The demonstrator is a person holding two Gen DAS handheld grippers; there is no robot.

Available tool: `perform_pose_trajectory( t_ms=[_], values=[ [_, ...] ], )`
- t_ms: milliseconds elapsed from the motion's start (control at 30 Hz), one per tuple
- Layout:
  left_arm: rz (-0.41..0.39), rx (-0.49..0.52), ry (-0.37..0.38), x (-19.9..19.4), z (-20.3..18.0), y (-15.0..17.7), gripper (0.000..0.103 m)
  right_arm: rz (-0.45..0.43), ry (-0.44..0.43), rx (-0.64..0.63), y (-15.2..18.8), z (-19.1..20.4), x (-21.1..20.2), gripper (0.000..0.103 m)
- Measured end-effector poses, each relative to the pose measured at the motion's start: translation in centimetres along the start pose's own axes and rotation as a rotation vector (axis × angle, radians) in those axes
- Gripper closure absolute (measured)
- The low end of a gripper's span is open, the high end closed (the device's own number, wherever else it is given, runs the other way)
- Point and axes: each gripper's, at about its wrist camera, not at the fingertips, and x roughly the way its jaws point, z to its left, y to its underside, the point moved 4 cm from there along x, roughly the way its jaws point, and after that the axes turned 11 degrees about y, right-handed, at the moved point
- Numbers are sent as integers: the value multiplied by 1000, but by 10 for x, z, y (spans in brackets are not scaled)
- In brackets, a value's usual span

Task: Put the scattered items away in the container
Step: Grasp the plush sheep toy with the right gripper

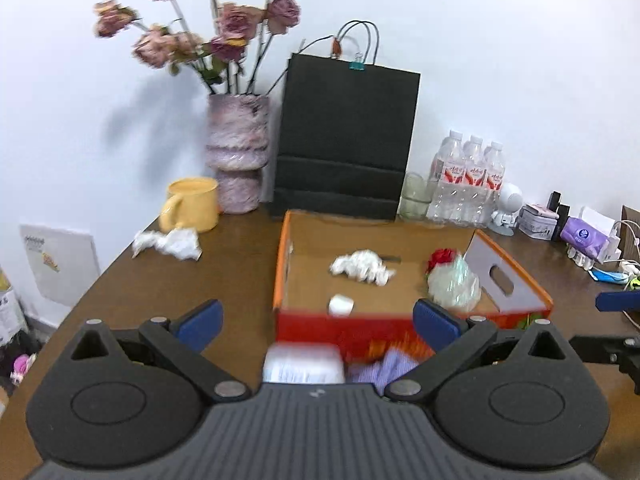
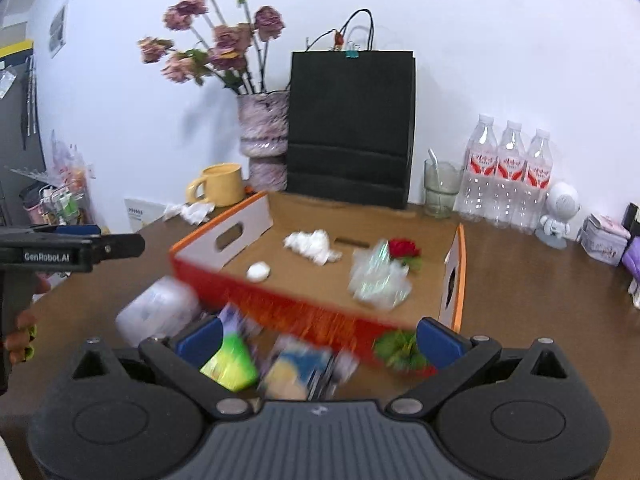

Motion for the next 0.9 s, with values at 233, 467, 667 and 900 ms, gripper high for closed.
perform_pose_trajectory(
  t_ms=[233,467,667,900],
  values=[
    [37,-132,-44,-28,14,51,0,-11,-36,67,54,18,-35,0],
    [67,-165,-46,-45,14,75,0,-14,-90,63,72,43,-45,0],
    [55,-161,-50,-51,14,79,0,-8,-113,26,71,59,-42,0],
    [72,-151,-65,-55,20,81,0,26,-138,-54,69,83,-28,5]
  ],
)
